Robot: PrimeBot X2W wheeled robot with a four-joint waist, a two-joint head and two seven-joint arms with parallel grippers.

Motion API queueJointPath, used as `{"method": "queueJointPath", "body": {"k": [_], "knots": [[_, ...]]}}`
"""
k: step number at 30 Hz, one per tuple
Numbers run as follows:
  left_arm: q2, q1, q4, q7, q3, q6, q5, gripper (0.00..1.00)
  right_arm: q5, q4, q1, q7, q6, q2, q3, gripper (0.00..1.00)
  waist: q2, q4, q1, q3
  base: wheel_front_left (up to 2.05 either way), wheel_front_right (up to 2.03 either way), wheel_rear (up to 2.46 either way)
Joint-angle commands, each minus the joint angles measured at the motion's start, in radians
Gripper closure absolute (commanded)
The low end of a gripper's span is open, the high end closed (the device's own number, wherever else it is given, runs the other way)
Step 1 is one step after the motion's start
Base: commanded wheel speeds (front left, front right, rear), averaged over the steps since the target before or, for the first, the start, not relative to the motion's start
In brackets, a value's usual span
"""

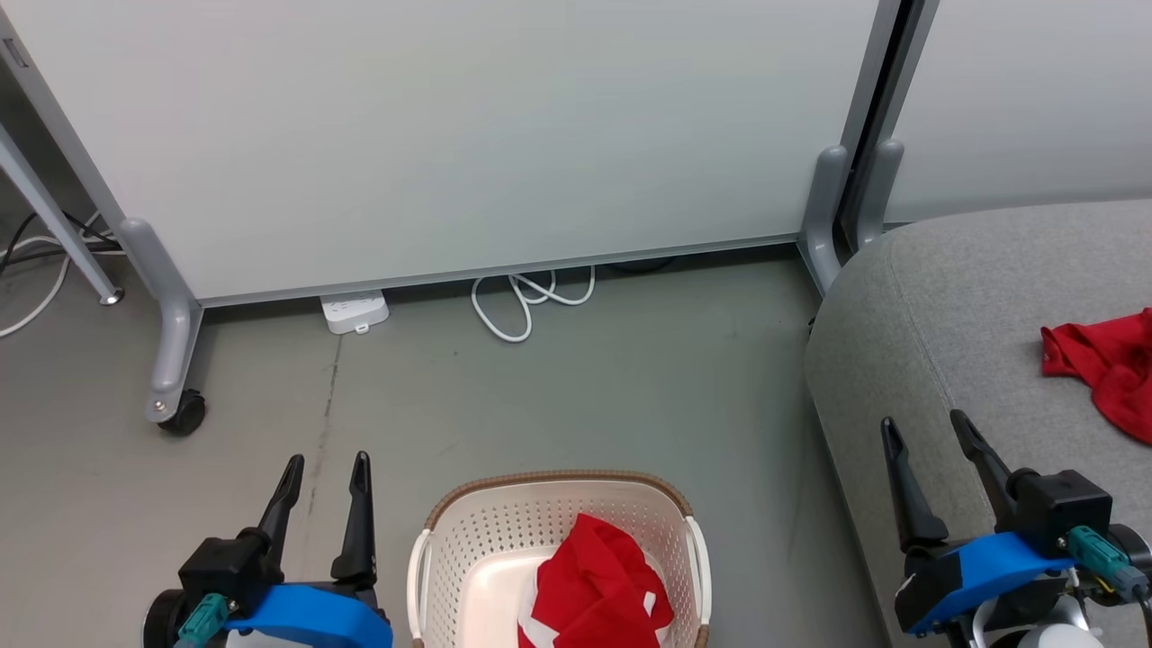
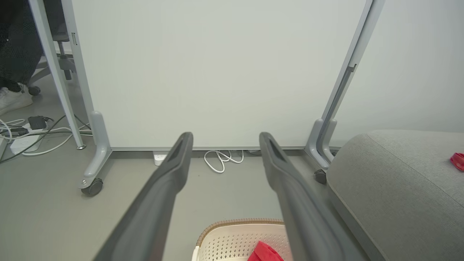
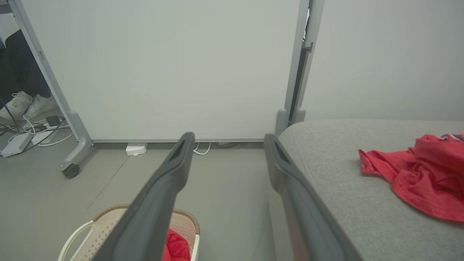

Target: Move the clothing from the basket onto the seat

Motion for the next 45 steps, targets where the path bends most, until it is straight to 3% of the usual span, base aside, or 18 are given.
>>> {"method": "queueJointPath", "body": {"k": [1,12,25,30,34,45], "knots": [[0.005,-0.021,-0.002,-0.003,-0.005,-0.002,0.0,0.0,0.009,0.0,0.003,-0.006,0.0,0.002,0.0,0.0,-0.0001,-0.002,0.0,0.008,0.0,0.0,0.0],[0.009,-0.082,0.002,-0.003,-0.039,-0.002,0.001,0.0,-0.016,-0.027,-0.107,-0.012,0.0,0.001,0.04,0.0,-0.0001,-0.062,0.0,0.157,0.0,0.0,0.0],[0.033,-0.262,0.077,-0.003,-0.118,-0.002,-0.027,0.0,-0.011,-0.071,-0.311,-0.045,0.0,0.001,0.094,0.0,-0.0001,-0.212,0.0,0.486,0.0,0.0,0.0],[0.069,-0.364,0.171,-0.003,-0.201,-0.002,-0.061,0.0,0.009,-0.083,-0.403,-0.07,0.0,0.002,0.123,0.0,-0.0001,-0.268,0.0,0.627,0.0,0.0,0.0],[0.118,-0.469,0.276,0.026,-0.323,-0.002,-0.112,0.0,0.035,-0.068,-0.448,-0.097,0.0,0.002,0.134,0.0,-0.0001,-0.3,0.0,0.714,0.0,0.0,0.0],[0.227,-0.634,0.447,0.124,-0.562,-0.002,-0.236,0.0,0.122,0.001,-0.522,-0.174,0.0,0.002,0.195,0.0,-0.0001,-0.369,0.0,0.857,0.0,0.0,0.0]]}}
